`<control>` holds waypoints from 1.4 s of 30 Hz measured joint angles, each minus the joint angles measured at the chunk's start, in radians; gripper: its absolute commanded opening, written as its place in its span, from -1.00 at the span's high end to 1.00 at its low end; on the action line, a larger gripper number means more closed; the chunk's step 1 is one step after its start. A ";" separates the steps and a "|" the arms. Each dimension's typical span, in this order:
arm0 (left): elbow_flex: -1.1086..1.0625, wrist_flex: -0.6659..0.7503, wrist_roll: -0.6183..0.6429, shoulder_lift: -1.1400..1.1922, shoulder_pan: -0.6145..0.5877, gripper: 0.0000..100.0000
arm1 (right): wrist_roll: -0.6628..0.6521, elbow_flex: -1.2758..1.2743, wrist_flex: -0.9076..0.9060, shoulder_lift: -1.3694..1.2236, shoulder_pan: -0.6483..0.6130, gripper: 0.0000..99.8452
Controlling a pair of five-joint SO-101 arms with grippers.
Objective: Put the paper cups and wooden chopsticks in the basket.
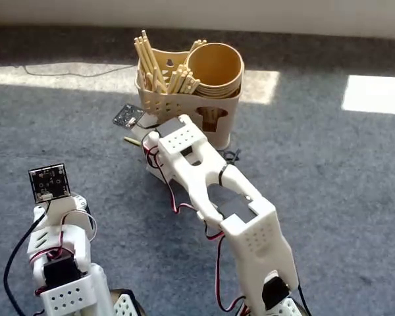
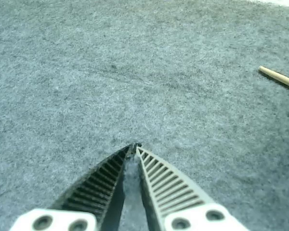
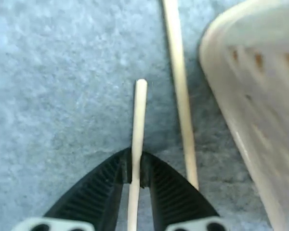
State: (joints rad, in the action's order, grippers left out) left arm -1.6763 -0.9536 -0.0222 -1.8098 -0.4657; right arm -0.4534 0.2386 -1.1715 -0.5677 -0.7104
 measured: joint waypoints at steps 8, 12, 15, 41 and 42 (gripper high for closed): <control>0.000 0.000 0.000 0.000 0.000 0.98 | 0.000 -0.014 -0.057 0.216 -0.060 0.99; 0.000 0.000 0.000 0.000 0.000 0.98 | 0.000 -0.014 -0.077 0.353 -0.081 0.99; 0.000 0.000 0.000 0.000 0.000 0.98 | 0.000 -0.014 -0.077 0.457 -0.101 0.99; 0.000 0.000 0.000 0.000 0.000 0.98 | 0.115 0.012 0.586 0.776 -0.121 0.99; 0.000 0.000 0.000 0.000 0.000 0.98 | 0.115 0.012 0.611 0.776 -0.118 0.99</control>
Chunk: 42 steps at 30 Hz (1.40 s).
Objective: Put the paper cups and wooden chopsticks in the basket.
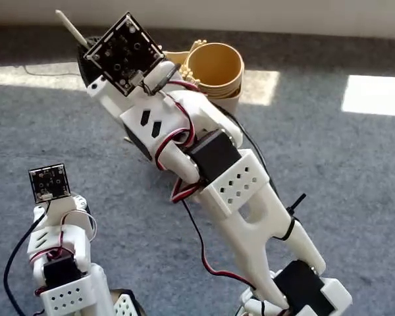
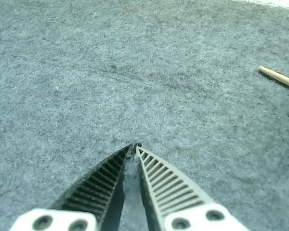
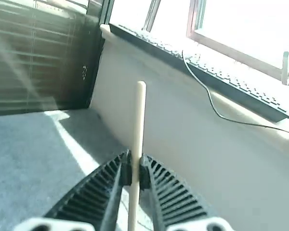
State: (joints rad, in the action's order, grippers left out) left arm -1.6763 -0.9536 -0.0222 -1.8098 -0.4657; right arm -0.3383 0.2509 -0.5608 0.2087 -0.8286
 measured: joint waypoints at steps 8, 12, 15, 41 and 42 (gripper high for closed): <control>0.000 0.000 0.000 0.000 0.000 0.98 | 0.000 0.000 0.258 0.000 0.081 0.99; 0.000 0.000 0.000 0.000 0.000 0.98 | 0.000 0.000 0.361 0.000 0.130 0.99; 0.000 0.000 0.000 0.000 0.000 0.98 | 0.000 -0.014 0.388 0.000 0.161 0.99; 0.000 0.000 0.000 0.000 0.000 0.98 | 0.000 -0.681 0.761 0.000 0.203 0.99; 0.000 0.000 0.000 0.000 0.000 0.98 | 0.000 -0.695 0.761 0.000 0.203 0.99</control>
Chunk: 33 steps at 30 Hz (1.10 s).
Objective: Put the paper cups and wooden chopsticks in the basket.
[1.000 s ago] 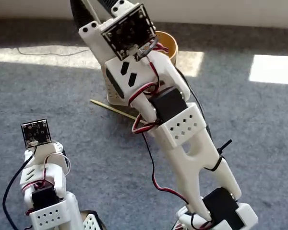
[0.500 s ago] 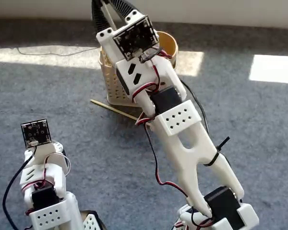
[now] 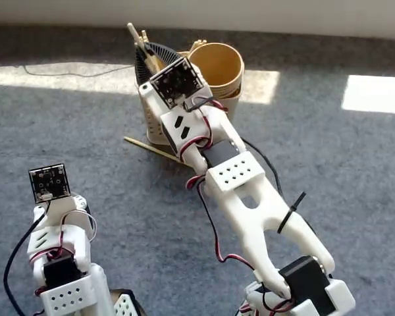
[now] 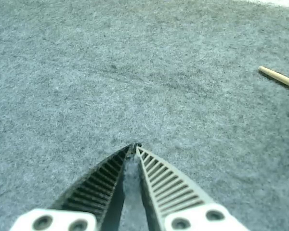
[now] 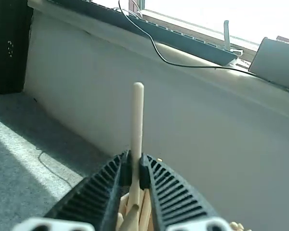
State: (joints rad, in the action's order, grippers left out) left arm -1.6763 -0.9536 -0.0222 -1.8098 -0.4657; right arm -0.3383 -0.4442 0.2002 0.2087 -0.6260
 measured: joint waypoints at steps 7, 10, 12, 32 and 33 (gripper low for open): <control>0.000 0.000 0.000 0.000 0.000 0.98 | 0.048 -0.049 0.002 0.000 0.032 0.99; 0.000 0.000 0.000 0.000 0.000 0.98 | 0.135 -0.049 0.002 0.000 0.054 0.90; 0.000 0.000 0.000 0.000 0.000 0.98 | 0.157 -0.049 0.002 0.000 0.055 0.76; 0.000 0.000 0.000 0.000 0.000 0.98 | 0.166 0.178 -0.655 0.261 -0.051 0.64; 0.000 0.000 0.000 0.000 0.000 0.98 | 0.166 0.187 -0.712 0.275 -0.061 0.64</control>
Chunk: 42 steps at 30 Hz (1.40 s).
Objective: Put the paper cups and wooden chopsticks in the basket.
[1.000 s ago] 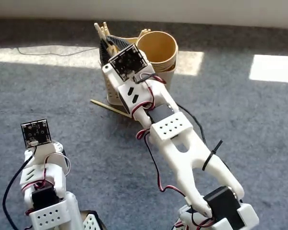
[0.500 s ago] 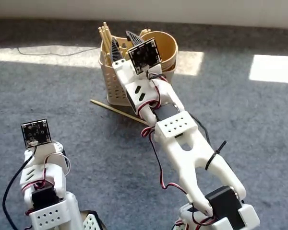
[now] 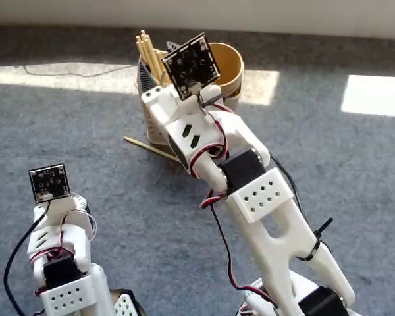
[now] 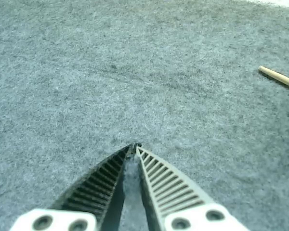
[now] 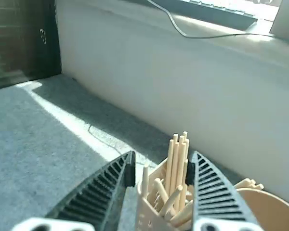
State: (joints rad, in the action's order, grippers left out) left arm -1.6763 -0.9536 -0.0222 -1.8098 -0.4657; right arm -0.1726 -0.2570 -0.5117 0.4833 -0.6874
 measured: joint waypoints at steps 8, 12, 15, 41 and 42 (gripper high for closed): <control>0.000 0.000 0.000 0.000 0.000 0.98 | 0.000 0.006 -0.387 0.029 -0.072 0.64; 0.000 0.000 0.000 0.000 0.000 0.98 | -0.003 -0.014 -0.446 0.031 -0.104 0.64; 0.000 0.000 0.000 0.000 0.000 0.98 | -0.080 -0.072 -0.453 0.031 -0.117 0.64; 0.000 0.000 0.000 0.000 0.000 0.98 | -0.379 -0.023 -0.453 -0.568 0.002 0.64; 0.000 0.000 0.000 0.000 0.000 0.98 | -0.388 0.000 -0.453 -0.601 0.008 0.64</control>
State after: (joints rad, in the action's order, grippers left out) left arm -1.6763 -0.9536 -0.0222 -1.8098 -0.4657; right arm -0.5608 -0.2570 -0.9643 -0.1181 -0.6797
